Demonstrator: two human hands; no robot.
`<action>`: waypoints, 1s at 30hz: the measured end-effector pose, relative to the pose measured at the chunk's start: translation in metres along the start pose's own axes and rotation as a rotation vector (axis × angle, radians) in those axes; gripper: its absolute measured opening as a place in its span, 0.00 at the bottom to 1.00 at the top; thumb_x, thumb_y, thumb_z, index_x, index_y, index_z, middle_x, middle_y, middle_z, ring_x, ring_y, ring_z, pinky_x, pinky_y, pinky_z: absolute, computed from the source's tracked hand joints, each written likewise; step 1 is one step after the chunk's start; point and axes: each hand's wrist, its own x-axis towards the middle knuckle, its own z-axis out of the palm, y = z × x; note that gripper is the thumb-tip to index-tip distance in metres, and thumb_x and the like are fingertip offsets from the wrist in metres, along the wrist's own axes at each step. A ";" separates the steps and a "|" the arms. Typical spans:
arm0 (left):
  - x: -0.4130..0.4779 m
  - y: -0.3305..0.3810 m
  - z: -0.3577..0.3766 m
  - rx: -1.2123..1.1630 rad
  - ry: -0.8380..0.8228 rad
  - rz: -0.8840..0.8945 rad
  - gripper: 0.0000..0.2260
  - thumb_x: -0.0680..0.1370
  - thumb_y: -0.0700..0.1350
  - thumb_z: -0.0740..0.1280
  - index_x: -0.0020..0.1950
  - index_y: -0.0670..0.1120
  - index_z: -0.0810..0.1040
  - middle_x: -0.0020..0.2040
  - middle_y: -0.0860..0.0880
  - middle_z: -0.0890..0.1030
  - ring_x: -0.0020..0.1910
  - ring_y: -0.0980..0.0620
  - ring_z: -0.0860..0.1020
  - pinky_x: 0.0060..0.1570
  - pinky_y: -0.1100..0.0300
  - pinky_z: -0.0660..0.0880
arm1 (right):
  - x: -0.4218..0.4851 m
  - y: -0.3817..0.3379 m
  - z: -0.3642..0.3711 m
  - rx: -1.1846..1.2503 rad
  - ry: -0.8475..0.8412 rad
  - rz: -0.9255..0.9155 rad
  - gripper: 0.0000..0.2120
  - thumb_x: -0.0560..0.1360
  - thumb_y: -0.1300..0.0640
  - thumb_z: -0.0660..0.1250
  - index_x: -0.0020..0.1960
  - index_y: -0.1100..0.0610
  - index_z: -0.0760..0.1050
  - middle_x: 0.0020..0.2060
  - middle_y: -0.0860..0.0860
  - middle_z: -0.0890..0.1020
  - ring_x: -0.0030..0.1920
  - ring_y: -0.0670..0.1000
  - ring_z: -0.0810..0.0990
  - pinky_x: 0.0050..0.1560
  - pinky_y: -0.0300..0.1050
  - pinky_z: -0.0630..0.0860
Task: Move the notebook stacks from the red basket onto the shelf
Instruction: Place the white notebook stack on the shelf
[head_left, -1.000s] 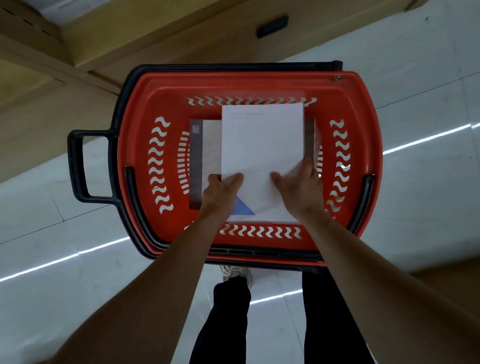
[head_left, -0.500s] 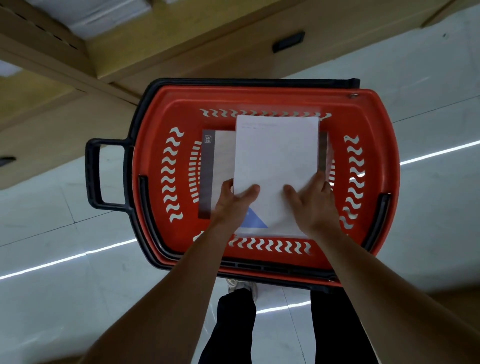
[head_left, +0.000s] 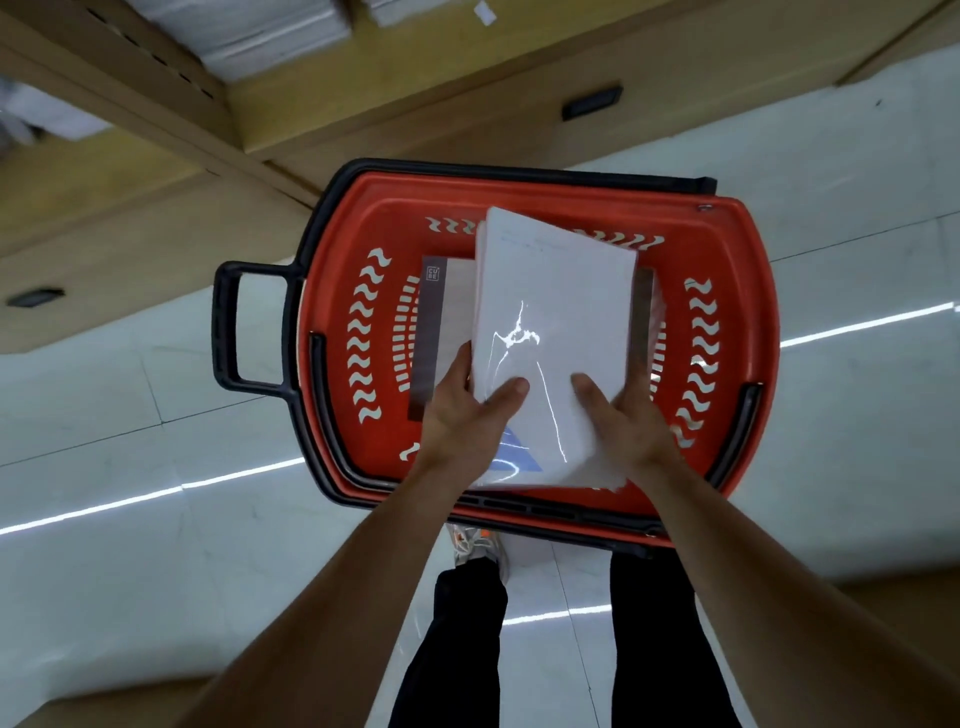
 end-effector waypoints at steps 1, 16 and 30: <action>-0.008 0.002 -0.007 0.006 0.015 0.010 0.19 0.77 0.44 0.72 0.66 0.53 0.74 0.54 0.60 0.81 0.51 0.68 0.79 0.44 0.75 0.75 | -0.005 -0.003 0.000 0.102 -0.035 0.008 0.44 0.67 0.25 0.68 0.76 0.43 0.61 0.66 0.45 0.78 0.65 0.51 0.78 0.66 0.55 0.75; -0.078 0.000 -0.049 -0.084 0.193 0.034 0.28 0.71 0.56 0.73 0.70 0.53 0.74 0.60 0.57 0.81 0.58 0.56 0.80 0.59 0.54 0.79 | -0.096 -0.078 -0.002 -0.130 0.030 -0.112 0.31 0.73 0.32 0.68 0.68 0.50 0.71 0.55 0.38 0.78 0.53 0.43 0.78 0.52 0.38 0.72; -0.246 0.227 -0.082 -0.128 -0.002 0.160 0.22 0.72 0.59 0.73 0.64 0.54 0.79 0.53 0.58 0.84 0.53 0.57 0.82 0.51 0.62 0.77 | -0.325 -0.269 -0.152 -0.188 0.284 -0.188 0.31 0.75 0.36 0.68 0.73 0.49 0.68 0.64 0.51 0.80 0.62 0.56 0.79 0.55 0.41 0.71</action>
